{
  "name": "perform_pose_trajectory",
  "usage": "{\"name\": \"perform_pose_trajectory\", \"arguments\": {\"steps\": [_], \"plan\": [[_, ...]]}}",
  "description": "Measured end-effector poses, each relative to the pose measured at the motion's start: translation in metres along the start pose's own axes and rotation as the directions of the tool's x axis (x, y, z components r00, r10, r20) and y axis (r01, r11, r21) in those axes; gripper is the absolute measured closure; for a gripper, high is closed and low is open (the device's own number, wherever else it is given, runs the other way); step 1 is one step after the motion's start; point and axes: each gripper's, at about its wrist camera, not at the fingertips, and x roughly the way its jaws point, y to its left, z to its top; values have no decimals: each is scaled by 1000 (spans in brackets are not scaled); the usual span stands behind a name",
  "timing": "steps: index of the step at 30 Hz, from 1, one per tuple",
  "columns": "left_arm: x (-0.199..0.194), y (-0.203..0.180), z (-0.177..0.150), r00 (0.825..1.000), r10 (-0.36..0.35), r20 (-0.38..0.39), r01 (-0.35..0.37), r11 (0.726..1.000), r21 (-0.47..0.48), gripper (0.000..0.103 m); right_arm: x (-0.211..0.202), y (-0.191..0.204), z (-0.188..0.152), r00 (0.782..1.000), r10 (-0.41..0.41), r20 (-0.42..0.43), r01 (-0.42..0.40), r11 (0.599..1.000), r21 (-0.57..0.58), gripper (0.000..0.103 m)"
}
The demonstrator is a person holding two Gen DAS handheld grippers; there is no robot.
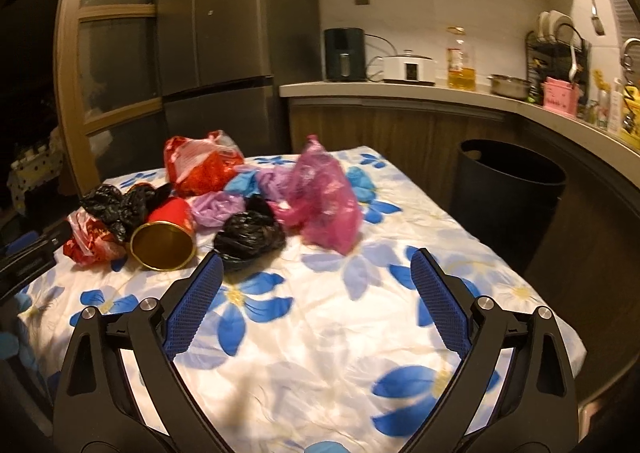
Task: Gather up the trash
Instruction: 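Grasp the red-white snack bag with the left tool while the right tool grasps the black bag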
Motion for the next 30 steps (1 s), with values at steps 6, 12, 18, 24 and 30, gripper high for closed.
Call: {"name": "perform_pose_trajectory", "arguments": {"steps": [6, 12, 18, 24, 30], "plan": [[38, 8, 3, 994, -13, -107, 9, 999, -32, 35, 17, 16, 5, 998, 64, 1, -64, 998, -10, 16], [64, 17, -5, 971, -62, -229, 42, 995, -92, 82, 36, 44, 4, 987, 163, -18, -163, 985, -47, 27], [69, 20, -9, 956, -149, -252, 116, 983, -140, 103, 55, 73, 2, 971, 231, -63, -236, 967, -98, 37], [55, 22, -5, 968, -155, -197, 130, 983, -132, 103, 71, 85, 4, 964, 248, -94, -257, 961, -103, 40], [44, 17, 5, 980, -142, -140, 142, 990, -13, 32, 80, 90, 3, 959, 261, -115, -273, 956, -105, 40]]}}
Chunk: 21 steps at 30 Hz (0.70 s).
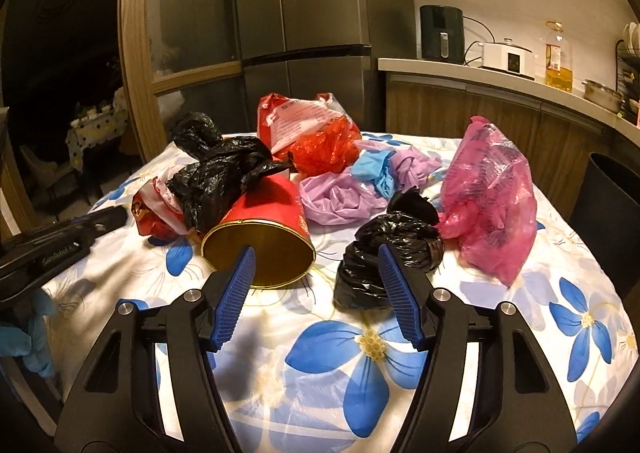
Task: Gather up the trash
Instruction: 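Grasp the red-white snack bag with the left tool while the right tool grasps the black bag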
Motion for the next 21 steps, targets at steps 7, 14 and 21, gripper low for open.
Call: {"name": "perform_pose_trajectory", "arguments": {"steps": [7, 14, 21], "plan": [[24, 4, 16, 999, 10, -38, -9, 999, 39, 41, 8, -2, 2, 1000, 2, -15, -2, 1000, 2, 40], [51, 5, 9, 989, -29, -148, 35, 999, 36, 85, 20, -2, 4, 999, 16, -39, -16, 1000, -6, 40], [27, 3, 10, 996, -29, -85, 34, 998, 48, 94, 11, -9, 8, 999, 42, -26, -42, 999, 8, 46]]}}
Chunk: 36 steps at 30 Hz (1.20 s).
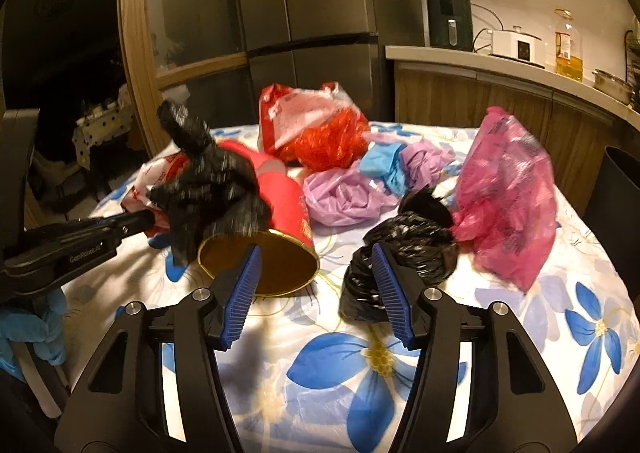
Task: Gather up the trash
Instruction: 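Grasp the red-white snack bag with the left tool while the right tool grasps the black bag, then carry the snack bag and black bag over the black trash bin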
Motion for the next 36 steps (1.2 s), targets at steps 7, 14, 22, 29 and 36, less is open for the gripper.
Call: {"name": "perform_pose_trajectory", "arguments": {"steps": [7, 14, 22, 29, 36], "plan": [[-20, -3, -18, 999, -40, 3, 40, 999, -37, 94, -27, -8, 15, 990, 118, 73, -121, 991, 49, 46], [-26, -5, -38, 999, -45, -22, 43, 997, -59, 94, -13, 16, 25, 978, 205, 38, -206, 978, 22, 46], [-31, -9, -44, 998, -55, -26, 54, 997, -59, 94, 5, 38, 21, 973, 228, -17, -229, 973, -19, 48], [-39, -9, -47, 999, -43, -17, 42, 997, -65, 94, -1, 41, 16, 970, 245, -5, -245, 969, -41, 90], [-63, -9, -43, 999, -16, 39, 19, 997, -78, 94, -45, 19, 26, 961, 254, 112, -257, 966, 8, 91]]}}
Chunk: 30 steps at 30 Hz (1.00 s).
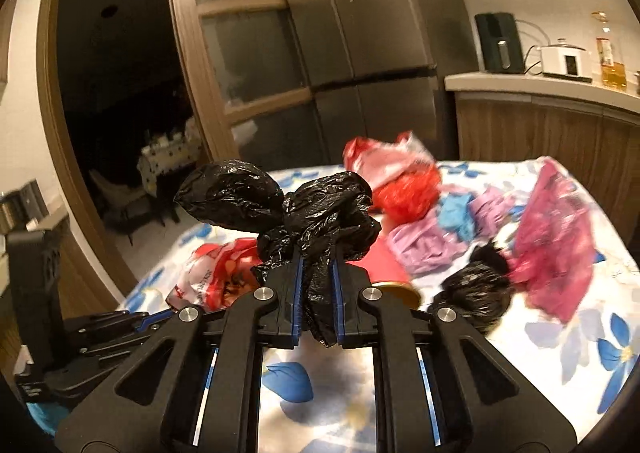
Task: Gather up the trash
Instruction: 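Carry the snack bag and black bag over the black trash bin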
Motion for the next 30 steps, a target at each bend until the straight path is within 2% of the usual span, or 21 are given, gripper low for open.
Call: {"name": "perform_pose_trajectory", "arguments": {"steps": [6, 9, 16, 21, 23, 26, 30], "plan": [[-17, -17, 8, 999, -3, 43, 2, 1000, 21, 94, -43, -24, 3, 998, -39, 54, 37, 998, 44, 91], [-18, -38, 11, 998, -21, 53, 18, 999, 51, 94, -62, -37, 0, 995, -75, 70, 71, 996, 59, 91], [-13, -109, 22, 991, -116, 70, 105, 984, 147, 94, -104, -80, -4, 976, -195, 101, 187, 978, 89, 91], [-4, -170, 31, 975, -209, 80, 186, 955, 229, 94, -138, -123, 1, 944, -300, 139, 283, 950, 130, 91], [-2, -192, 34, 967, -242, 80, 216, 943, 254, 94, -150, -141, 3, 925, -348, 154, 327, 934, 145, 91], [8, -227, 41, 954, -292, 69, 261, 922, 286, 94, -166, -166, 6, 891, -417, 179, 391, 906, 163, 91], [19, -275, 53, 928, -366, 65, 330, 892, 308, 94, -184, -198, 10, 843, -502, 194, 469, 862, 191, 91]]}}
